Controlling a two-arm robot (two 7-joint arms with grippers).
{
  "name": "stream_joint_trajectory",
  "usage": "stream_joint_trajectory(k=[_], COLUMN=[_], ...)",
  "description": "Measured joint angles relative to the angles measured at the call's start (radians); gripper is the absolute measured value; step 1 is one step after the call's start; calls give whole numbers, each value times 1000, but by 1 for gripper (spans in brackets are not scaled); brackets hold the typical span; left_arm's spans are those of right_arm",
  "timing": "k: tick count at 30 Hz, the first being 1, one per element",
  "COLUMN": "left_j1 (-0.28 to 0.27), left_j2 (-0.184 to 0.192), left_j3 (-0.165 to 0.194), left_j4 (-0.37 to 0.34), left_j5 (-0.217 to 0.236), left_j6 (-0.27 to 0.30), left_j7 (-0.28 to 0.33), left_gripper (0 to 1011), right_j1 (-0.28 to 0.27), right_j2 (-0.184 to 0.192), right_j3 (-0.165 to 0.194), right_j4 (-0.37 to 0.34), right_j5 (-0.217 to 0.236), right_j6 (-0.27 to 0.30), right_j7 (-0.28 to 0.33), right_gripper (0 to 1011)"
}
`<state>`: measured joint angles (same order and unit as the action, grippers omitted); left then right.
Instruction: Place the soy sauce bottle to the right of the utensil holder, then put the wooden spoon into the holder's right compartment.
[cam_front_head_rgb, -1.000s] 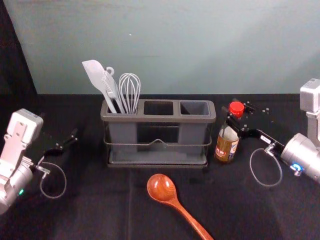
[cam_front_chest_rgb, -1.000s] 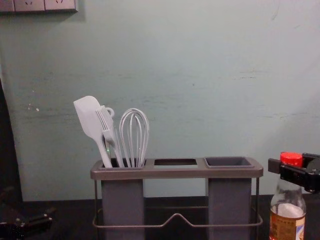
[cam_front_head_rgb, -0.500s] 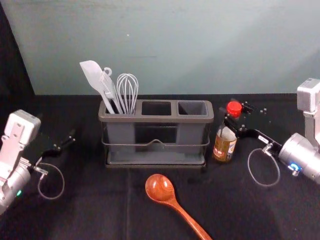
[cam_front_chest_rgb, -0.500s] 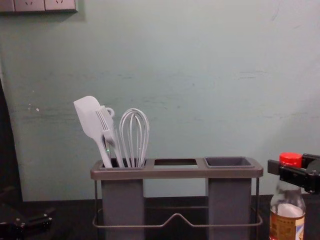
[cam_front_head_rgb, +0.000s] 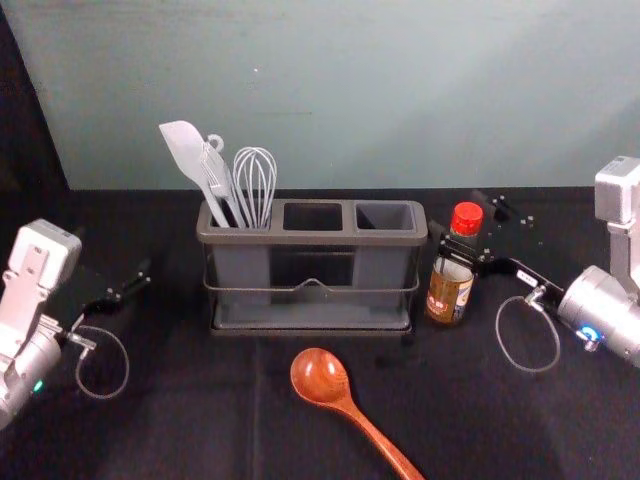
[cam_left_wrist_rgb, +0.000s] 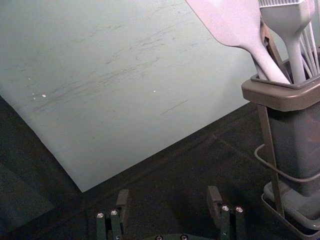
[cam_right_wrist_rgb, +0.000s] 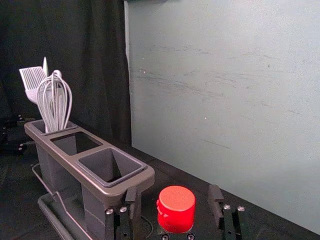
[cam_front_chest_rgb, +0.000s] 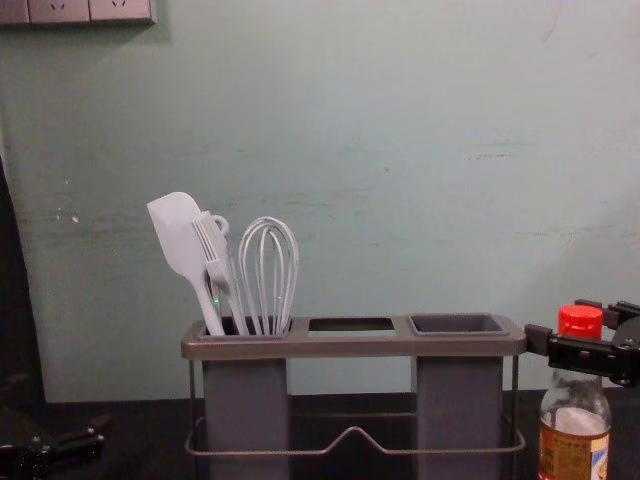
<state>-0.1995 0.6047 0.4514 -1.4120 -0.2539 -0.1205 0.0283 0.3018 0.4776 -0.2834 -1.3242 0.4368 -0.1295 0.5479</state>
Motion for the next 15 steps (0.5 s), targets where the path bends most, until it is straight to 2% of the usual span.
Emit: stream_joint_trajectory(k=[6, 12, 15], left_j1=[0, 0, 0], left_j2=[0, 0, 0], left_j3=[0, 0, 0], left_j4=[0, 0, 0], left_j5=[0, 0, 0], left_j6=[0, 0, 0], left_j7=[0, 0, 0], left_gripper=[1011, 1012, 1012], right_j1=[0, -3, -19], right_j2=[0, 2, 9], right_j3=[0, 1, 13], right_j4=[0, -7, -34], right_j5=[0, -4, -23], right_j6=[0, -2, -12], right_j7=[0, -4, -34], right_gripper=[1003, 1003, 1003])
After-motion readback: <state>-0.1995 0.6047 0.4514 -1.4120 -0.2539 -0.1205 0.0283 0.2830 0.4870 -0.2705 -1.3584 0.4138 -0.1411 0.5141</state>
